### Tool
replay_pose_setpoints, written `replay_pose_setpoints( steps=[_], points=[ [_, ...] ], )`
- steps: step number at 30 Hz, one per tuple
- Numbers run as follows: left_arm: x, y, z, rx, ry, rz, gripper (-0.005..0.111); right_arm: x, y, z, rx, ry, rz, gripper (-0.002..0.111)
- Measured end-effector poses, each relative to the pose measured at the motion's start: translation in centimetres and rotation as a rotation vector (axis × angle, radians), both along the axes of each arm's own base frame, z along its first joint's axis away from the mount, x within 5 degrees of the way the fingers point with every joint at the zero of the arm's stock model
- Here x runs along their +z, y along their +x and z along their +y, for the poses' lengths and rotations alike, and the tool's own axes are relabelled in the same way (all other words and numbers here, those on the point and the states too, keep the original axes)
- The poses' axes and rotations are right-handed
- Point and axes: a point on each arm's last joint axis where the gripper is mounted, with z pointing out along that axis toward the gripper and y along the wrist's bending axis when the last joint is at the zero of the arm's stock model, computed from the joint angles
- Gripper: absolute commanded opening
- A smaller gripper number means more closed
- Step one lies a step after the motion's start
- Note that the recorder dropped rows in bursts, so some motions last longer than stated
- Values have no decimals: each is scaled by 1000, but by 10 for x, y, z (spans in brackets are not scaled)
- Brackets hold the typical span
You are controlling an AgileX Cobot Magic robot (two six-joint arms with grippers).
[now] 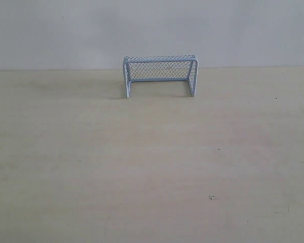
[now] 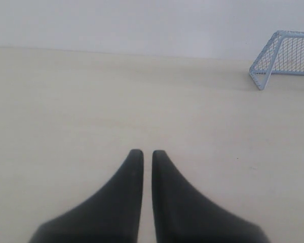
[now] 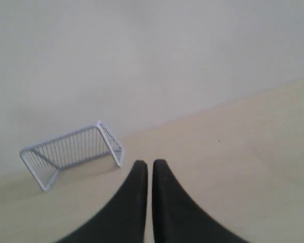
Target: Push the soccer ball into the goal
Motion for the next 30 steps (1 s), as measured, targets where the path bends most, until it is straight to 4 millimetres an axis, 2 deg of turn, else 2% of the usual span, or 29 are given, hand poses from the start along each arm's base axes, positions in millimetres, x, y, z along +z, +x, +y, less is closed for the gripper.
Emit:
replay_pose_setpoints(
  steps=[4,8,14,30],
  points=[
    [0,0,0,0,0,0,6,-11,-1,3,38,-161,109,0],
    [0,0,0,0,0,0,6,-21,-3,3,57,-214,213,0],
    [0,0,0,0,0,0,6,-24,-3,1,44,-298,236,0],
    [0,0,0,0,0,0,6,-25,-3,0,42,-309,243,0]
  ],
)
